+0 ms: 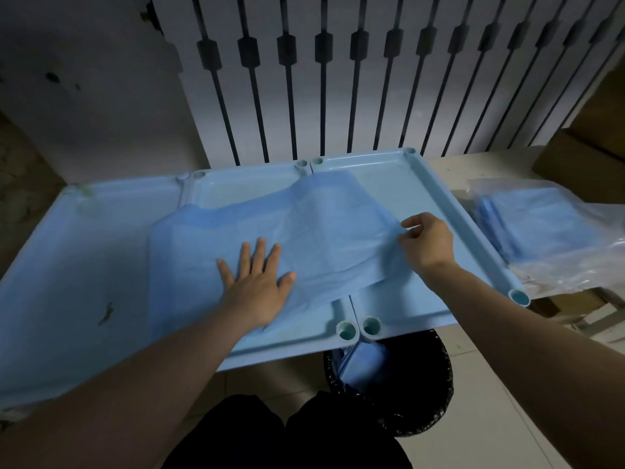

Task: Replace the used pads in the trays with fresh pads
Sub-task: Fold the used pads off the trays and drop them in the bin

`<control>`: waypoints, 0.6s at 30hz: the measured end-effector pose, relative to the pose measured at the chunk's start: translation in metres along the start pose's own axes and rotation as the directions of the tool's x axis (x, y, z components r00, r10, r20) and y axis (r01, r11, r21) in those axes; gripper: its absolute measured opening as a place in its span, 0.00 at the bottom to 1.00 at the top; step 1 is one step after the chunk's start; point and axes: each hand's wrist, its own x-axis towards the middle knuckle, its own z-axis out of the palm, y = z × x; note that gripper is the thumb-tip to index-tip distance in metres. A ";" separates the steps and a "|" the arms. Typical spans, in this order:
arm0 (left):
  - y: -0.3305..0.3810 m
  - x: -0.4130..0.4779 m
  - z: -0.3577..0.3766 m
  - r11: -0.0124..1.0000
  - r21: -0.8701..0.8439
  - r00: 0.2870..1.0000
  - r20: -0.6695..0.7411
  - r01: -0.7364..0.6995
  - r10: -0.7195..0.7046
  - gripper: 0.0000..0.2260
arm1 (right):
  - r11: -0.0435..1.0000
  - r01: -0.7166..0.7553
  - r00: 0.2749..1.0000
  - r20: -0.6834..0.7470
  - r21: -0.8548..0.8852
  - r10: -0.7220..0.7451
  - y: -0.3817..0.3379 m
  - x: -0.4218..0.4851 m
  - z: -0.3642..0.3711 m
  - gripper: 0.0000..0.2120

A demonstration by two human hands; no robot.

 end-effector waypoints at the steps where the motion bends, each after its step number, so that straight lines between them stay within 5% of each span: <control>1: -0.001 0.005 -0.002 1.000 -0.005 1.000 0.000 -0.001 0.001 0.29 | 1.000 0.008 1.000 -0.010 0.003 -0.008 0.000 0.004 0.002 0.10; 3: -0.001 0.013 -0.005 1.000 -0.017 1.000 0.005 0.011 -0.011 0.29 | 1.000 0.001 1.000 -0.015 -0.026 -0.001 -0.002 0.008 0.006 0.10; 6: 0.003 0.012 -0.007 1.000 -0.008 0.999 -0.034 -0.003 0.003 0.30 | 0.948 0.005 0.999 -0.029 -0.318 -0.015 0.001 0.004 0.007 0.15; 10: 0.026 -0.025 -0.011 0.946 0.075 0.943 -0.089 -0.314 0.320 0.34 | 0.843 0.422 0.906 0.184 -0.335 -0.381 0.005 -0.026 0.004 0.23; 12: 0.038 -0.042 -0.013 0.907 0.162 0.915 -0.050 -0.389 0.401 0.36 | 0.690 0.646 0.760 0.352 -0.326 -0.546 0.010 -0.039 0.001 0.31; 15: 0.052 -0.045 -0.010 0.914 0.213 0.933 -0.026 -0.345 0.358 0.39 | 0.354 0.825 0.563 0.597 -0.439 -0.571 0.017 -0.042 0.002 0.38; 18: 0.069 -0.040 -0.005 0.933 0.238 0.954 -0.067 -0.269 0.292 0.37 | 0.173 0.829 0.528 0.644 -0.531 -0.553 0.013 -0.043 0.008 0.40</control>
